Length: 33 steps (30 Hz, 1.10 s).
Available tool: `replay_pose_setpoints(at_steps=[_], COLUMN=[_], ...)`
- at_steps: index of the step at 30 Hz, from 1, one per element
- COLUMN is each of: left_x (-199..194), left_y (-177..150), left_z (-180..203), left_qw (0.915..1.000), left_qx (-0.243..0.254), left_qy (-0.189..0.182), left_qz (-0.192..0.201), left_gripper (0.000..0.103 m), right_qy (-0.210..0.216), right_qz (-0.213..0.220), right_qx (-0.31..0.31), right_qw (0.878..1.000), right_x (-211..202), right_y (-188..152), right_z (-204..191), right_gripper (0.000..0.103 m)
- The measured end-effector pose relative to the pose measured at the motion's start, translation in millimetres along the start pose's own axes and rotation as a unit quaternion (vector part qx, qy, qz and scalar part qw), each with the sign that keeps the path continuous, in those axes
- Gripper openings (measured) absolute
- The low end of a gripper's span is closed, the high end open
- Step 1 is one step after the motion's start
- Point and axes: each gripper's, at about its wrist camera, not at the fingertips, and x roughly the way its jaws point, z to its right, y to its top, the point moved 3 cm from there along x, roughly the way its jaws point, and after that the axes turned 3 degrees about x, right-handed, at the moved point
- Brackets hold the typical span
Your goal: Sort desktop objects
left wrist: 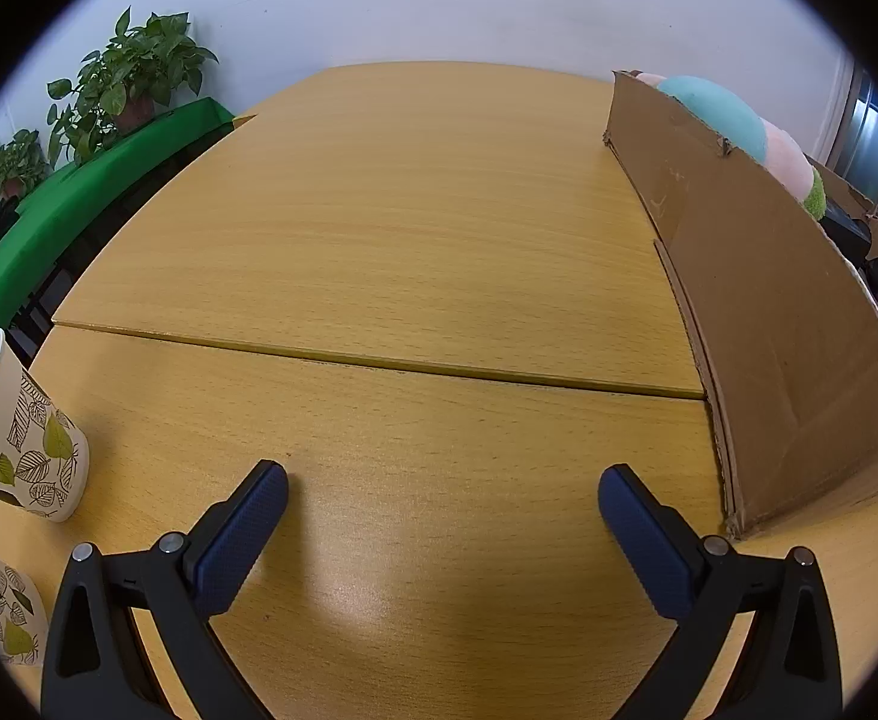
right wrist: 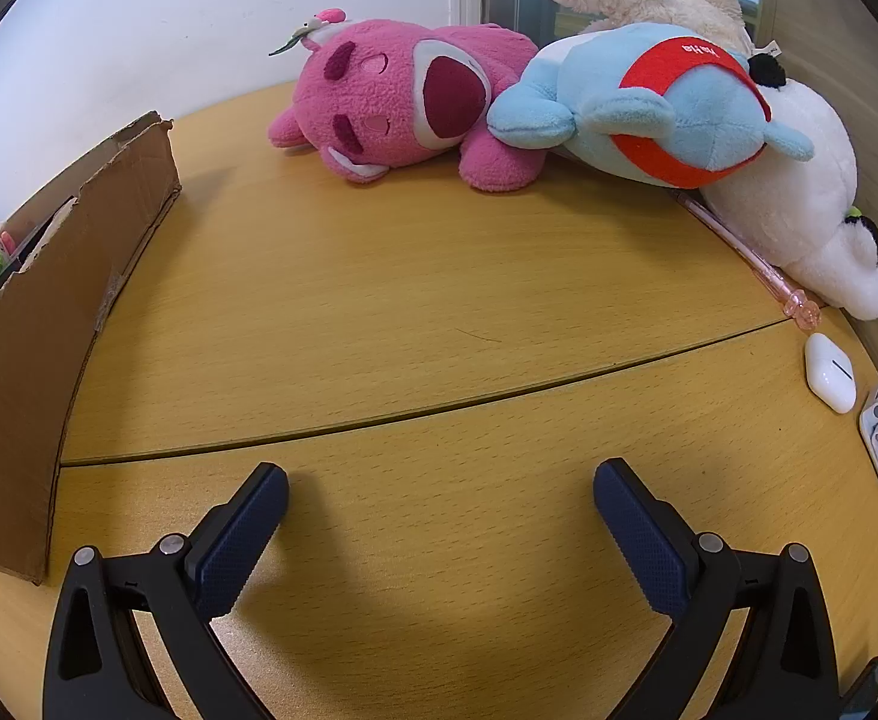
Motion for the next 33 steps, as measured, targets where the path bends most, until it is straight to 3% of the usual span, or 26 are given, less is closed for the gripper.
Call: replay_pose_setpoints(at_steps=[33], left_x=[1.9], left_y=[-0.2], left_z=[-0.1], left_qw=[1.0], left_qx=[-0.006], left_qy=[0.004], left_qz=[0.002], left_gripper=[0.103], right_qy=[0.0], right_qz=[0.0], right_qx=[0.0], right_qw=[1.0], right_x=[0.3], right_y=[-0.4], right_z=[0.7], right_gripper=[0.103])
